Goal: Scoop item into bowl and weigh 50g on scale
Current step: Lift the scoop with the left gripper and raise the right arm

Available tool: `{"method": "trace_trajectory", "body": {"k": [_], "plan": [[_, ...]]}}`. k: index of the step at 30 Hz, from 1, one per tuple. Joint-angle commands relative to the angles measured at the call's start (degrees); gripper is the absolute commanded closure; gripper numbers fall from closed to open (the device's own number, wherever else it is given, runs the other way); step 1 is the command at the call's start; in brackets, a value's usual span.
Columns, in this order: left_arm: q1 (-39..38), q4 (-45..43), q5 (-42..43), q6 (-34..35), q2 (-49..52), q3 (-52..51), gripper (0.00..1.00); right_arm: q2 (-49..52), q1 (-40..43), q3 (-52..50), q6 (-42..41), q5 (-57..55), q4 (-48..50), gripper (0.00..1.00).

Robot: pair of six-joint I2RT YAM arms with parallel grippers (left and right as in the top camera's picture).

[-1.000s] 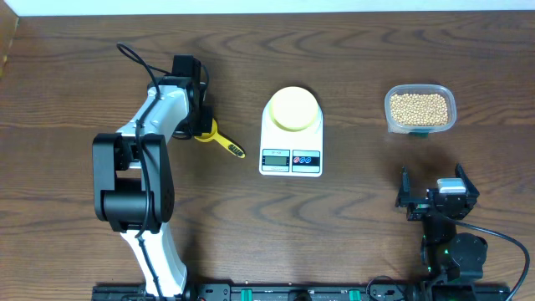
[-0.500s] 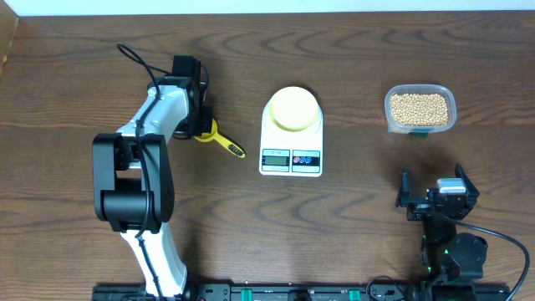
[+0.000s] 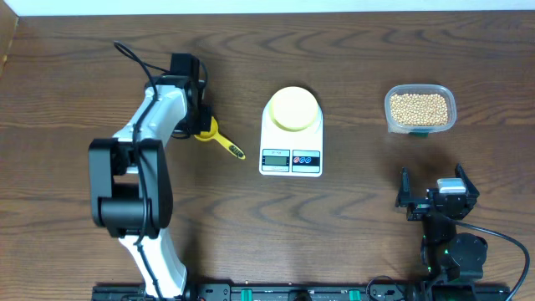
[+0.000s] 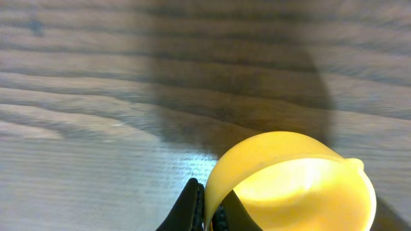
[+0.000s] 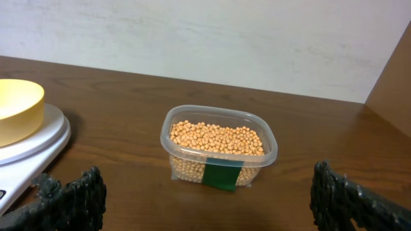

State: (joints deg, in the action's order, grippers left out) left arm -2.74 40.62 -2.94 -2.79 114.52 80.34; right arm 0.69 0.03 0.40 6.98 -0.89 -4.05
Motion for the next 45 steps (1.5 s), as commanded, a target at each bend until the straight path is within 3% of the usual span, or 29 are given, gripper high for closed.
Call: {"method": "trace_trajectory", "body": {"k": [1, 16, 29, 45], "plan": [[-0.1, 0.2, -0.1, 0.3, -5.9, 0.5, 0.92, -0.1, 0.7, -0.1, 0.8, 0.0, -0.2, 0.01], [-0.1, -1.5, -0.1, 0.3, -16.0, 0.5, 0.92, -0.1, 0.7, -0.1, 0.8, 0.0, -0.2, 0.01], [-0.1, -6.7, -0.8, 0.3, -16.6, 0.5, 0.92, -0.1, 0.7, -0.1, 0.8, 0.0, -0.2, 0.01], [-0.1, -6.4, -0.8, 4.2, -16.6, 0.5, 0.92, -0.1, 0.7, -0.1, 0.5, -0.3, 3.5, 0.01]]}}
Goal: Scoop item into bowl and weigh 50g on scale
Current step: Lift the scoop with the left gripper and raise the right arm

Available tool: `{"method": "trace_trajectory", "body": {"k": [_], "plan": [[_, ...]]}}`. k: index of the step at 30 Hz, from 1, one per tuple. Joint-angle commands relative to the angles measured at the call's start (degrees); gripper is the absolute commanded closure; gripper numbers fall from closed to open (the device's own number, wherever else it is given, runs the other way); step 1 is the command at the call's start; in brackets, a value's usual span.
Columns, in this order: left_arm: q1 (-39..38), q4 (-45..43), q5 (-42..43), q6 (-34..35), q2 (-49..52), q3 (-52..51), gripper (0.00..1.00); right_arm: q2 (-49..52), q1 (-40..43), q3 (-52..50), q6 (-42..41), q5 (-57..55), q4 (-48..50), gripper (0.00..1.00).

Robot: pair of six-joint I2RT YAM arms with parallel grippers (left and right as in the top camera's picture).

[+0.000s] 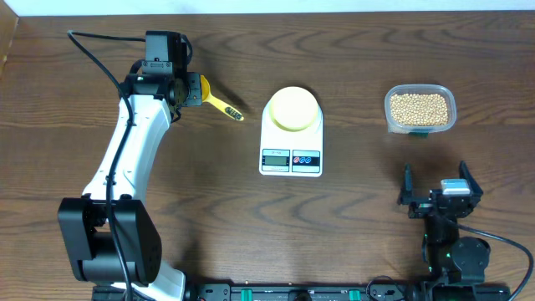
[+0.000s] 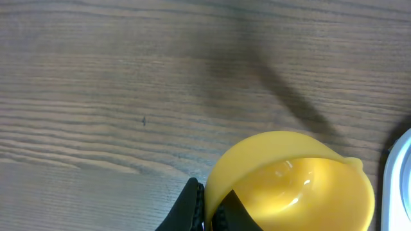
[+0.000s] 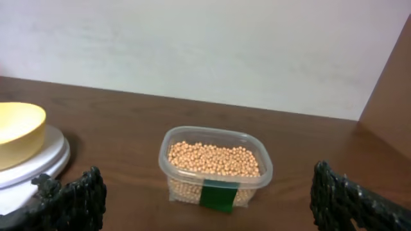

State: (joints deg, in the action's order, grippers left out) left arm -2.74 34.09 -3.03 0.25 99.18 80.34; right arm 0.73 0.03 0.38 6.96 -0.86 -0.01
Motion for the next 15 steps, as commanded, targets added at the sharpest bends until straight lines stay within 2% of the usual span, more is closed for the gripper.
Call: {"method": "trace_trajectory", "body": {"k": [1, 4, 9, 15], "plan": [[-0.1, 0.1, -0.7, 1.2, -1.2, 0.5, 0.92, -0.1, 0.7, -0.1, 0.9, -1.3, 0.3, 0.01], [-0.1, 0.0, -0.7, 1.2, -1.2, 0.5, 0.92, -0.1, 0.7, -0.1, 0.0, -1.2, 3.3, 0.01], [-0.1, -0.3, -0.7, 1.2, -1.2, 0.5, 0.92, -0.1, 0.7, -0.1, -1.0, -2.1, 1.8, 0.01], [-0.1, -1.2, -0.7, 1.1, -2.4, 0.5, 0.92, -0.1, 0.7, -0.1, -1.1, -5.6, 9.8, 0.01]]}}
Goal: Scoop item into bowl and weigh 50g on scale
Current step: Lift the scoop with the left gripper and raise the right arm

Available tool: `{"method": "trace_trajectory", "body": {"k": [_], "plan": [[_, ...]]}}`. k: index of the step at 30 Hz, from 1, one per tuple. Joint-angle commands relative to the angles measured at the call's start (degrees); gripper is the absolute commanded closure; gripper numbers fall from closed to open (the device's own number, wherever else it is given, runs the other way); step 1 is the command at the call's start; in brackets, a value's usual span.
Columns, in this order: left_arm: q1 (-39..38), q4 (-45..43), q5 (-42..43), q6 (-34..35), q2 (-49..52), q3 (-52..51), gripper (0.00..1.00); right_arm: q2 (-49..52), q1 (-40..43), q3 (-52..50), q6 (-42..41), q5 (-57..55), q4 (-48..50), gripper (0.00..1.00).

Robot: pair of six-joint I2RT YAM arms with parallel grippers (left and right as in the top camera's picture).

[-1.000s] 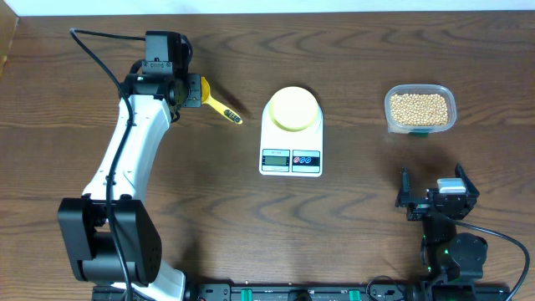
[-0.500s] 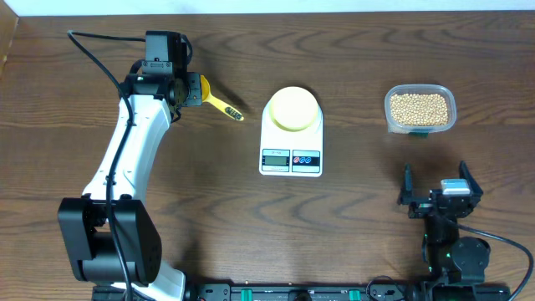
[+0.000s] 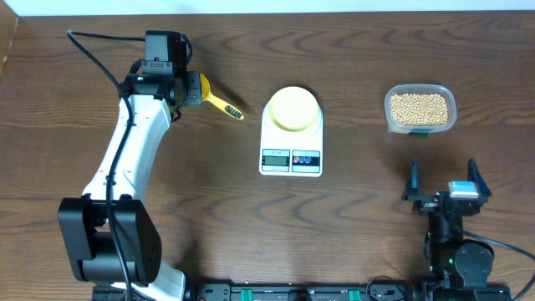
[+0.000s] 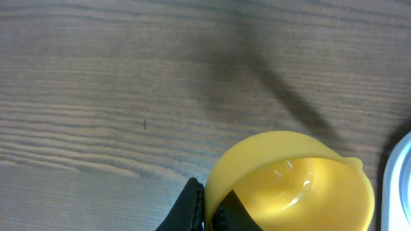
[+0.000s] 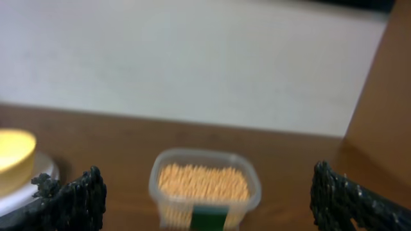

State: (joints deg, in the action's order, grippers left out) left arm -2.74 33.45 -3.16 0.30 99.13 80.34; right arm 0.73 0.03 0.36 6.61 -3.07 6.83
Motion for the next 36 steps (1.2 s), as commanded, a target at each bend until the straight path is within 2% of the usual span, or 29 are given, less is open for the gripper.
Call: {"method": "trace_trajectory", "body": {"k": [1, 6, 12, 16, 26, 32, 36], "plan": [[-0.1, -0.9, -0.5, 1.1, -2.7, 0.5, 0.92, -0.1, 0.7, 0.0, -0.7, -3.8, 4.4, 0.01], [-0.1, -2.7, -0.5, 1.3, -3.9, 0.5, 0.92, -0.1, 0.7, 0.1, -0.8, -3.9, 10.7, 0.01], [-0.1, -4.9, -0.5, 2.9, -4.0, 0.5, 0.92, 2.1, 0.7, 3.2, -0.8, -3.9, 10.1, 0.01], [-0.1, -5.9, -0.5, 3.8, -4.0, 0.5, 0.92, 7.9, 0.7, 7.5, -0.7, -3.9, 10.1, 0.01], [-0.1, -6.0, 0.8, 5.0, -4.1, 0.5, 0.92, 34.5, 0.7, 24.1, -0.8, -1.1, 10.1, 0.01], [-0.1, -8.2, 0.8, 9.5, -4.1, 0.5, 0.92, 54.8, 0.8, 39.9, -1.2, 14.6, 10.1, 0.01], [-0.1, -10.3, 1.0, 12.7, -4.1, 0.5, 0.92, 64.6, 1.3, 47.4, -5.5, 22.2, 10.1, 0.01]]}}
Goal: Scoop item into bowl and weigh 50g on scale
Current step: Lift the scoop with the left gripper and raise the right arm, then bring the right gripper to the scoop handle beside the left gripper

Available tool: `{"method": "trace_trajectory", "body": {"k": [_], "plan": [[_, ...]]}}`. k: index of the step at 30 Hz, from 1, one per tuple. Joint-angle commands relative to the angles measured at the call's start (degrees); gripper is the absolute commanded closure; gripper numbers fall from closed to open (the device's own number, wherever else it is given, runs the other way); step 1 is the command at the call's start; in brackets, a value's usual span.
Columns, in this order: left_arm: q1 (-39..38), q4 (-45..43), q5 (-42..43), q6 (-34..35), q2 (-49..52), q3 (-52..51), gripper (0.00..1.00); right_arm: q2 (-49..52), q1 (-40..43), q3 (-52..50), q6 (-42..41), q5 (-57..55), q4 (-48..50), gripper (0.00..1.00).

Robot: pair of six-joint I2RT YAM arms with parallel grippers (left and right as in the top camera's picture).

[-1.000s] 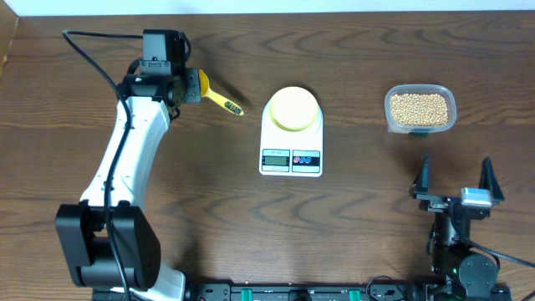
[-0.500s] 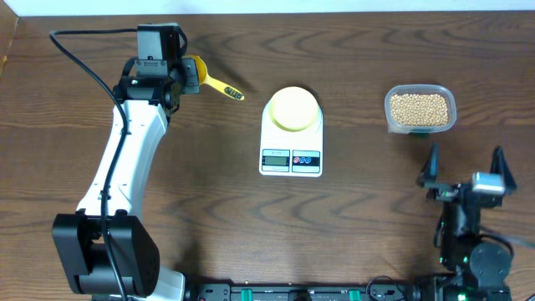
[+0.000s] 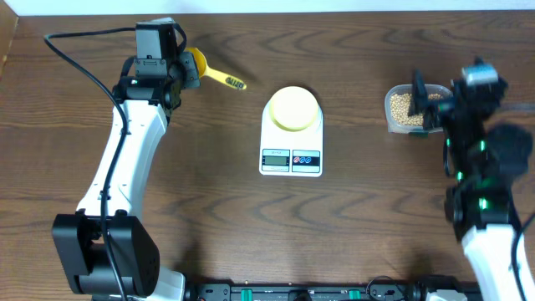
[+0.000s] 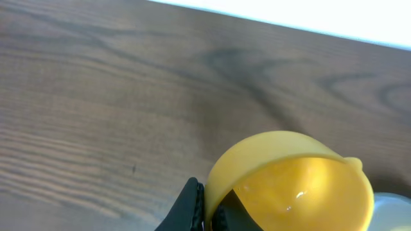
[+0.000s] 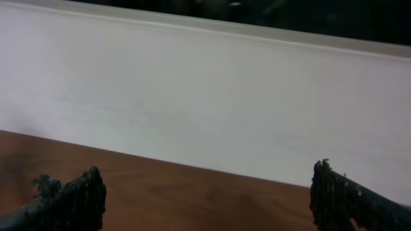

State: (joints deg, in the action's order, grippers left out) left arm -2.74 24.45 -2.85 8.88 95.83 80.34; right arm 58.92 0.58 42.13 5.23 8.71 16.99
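Note:
My left gripper [image 3: 178, 73] is shut on the rim of a yellow scoop [image 3: 199, 65], held near the table's far left edge; its handle [image 3: 227, 80] points right. In the left wrist view the scoop [image 4: 295, 186] is empty, with the fingers [image 4: 192, 204] pinching its rim. A yellow bowl [image 3: 292, 108] sits on the white scale [image 3: 291, 134] at centre. A clear container of beans [image 3: 405, 109] stands at the far right, partly covered by my right gripper [image 3: 439, 99], which is open above it. The right wrist view shows only table and wall between the fingertips [image 5: 70, 199].
The scale's display [image 3: 276, 159] faces the near edge. The far table edge meets a white wall [image 5: 205, 96]. The left arm [image 3: 125, 167] stretches along the left side, and the right arm [image 3: 485, 201] stands along the right side.
My right gripper has risen from the near right of the table to over the bean container, still open. My left gripper has moved farther back with the scoop.
At first my left gripper held the scoop on the table left of the scale, and the right gripper rested open at the near right. The left then held the scoop farther back. Now the scoop is near the far edge and the right gripper is over the beans.

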Motion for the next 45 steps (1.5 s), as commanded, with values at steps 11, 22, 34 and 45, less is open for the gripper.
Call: {"method": "trace_trajectory", "body": {"k": [11, 22, 34, 45], "plan": [[-0.1, -9.2, 0.9, 18.4, -0.8, 0.5, 0.92, 26.0, 4.1, 20.3, -19.2, 34.9, 2.4, 0.01], [-0.2, -10.9, 7.0, 27.2, -0.8, 0.5, 0.92, 43.9, 4.0, 30.1, -35.9, 48.5, 19.2, 0.01], [-1.0, -11.5, 11.5, 27.3, -0.8, 0.5, 0.92, 50.3, -0.1, 33.1, -39.3, 57.7, 29.6, 0.01], [-6.4, -13.9, 11.4, 27.2, -0.8, 0.5, 0.92, 50.3, -3.1, 33.1, -37.7, 59.4, 28.5, 0.01]]}}
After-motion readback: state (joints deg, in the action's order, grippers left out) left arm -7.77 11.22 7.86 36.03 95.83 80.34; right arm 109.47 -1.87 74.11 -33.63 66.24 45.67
